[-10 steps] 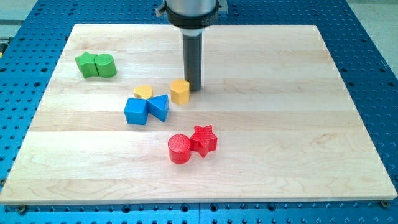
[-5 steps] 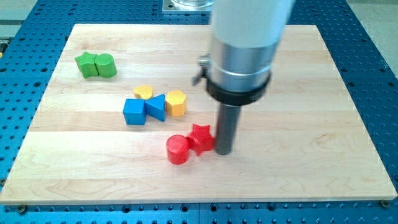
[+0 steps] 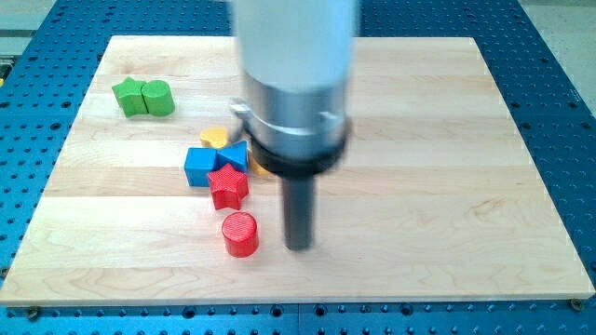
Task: Place the red blocks into the blue blocks
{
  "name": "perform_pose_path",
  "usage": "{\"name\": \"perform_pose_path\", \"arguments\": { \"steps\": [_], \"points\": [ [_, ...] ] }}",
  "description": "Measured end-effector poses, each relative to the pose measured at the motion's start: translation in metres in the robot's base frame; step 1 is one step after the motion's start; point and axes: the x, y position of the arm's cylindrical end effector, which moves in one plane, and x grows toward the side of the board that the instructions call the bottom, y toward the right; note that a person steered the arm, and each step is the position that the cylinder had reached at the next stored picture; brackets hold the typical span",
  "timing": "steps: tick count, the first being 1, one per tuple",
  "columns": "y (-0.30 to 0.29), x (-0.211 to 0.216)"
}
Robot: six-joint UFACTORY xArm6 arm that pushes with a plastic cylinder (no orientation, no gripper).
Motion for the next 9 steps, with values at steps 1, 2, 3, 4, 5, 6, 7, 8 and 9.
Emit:
{"name": "perform_pose_path", "arguments": {
  "steps": [1,2,3,4,5,6,7,8,9],
  "points": [
    [-0.012,0.025],
    [-0.045,-0.004],
    [-0.098,-0.021],
    [-0.143,-0.022],
    [-0.16,0.002],
    [-0.181,-0.016],
    [-0.176,-0.038],
    [-0.174,-0.022],
    [-0.21,-0.014]
  ]
}}
